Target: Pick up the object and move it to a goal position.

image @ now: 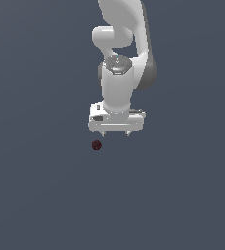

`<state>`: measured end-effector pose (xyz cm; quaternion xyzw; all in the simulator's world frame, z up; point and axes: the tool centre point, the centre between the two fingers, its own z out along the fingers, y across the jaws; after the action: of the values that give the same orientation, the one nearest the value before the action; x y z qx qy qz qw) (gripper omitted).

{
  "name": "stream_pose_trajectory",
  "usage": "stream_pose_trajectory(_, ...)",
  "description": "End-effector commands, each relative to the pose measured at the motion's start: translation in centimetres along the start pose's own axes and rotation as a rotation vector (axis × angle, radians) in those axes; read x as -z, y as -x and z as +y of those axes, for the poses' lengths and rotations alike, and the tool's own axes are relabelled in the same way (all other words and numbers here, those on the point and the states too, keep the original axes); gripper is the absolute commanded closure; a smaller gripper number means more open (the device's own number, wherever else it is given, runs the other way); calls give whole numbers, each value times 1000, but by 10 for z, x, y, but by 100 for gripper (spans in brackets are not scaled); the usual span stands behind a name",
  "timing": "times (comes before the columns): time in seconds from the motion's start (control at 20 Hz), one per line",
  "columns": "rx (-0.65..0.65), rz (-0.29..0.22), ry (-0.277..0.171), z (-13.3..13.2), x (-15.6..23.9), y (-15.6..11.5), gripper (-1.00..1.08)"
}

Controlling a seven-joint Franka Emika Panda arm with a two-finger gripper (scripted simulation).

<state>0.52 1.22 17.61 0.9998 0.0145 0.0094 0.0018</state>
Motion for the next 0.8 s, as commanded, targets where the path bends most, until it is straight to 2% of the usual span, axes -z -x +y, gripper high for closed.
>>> stream_pose_trajectory(0.0,0,0,0,0,0,0,-92)
stream_pose_trajectory(0.4,-56,37,-6,23,15,-6,-92)
stream_pose_trajectory(0.75,-50,36,-5,26,12,-6,-92)
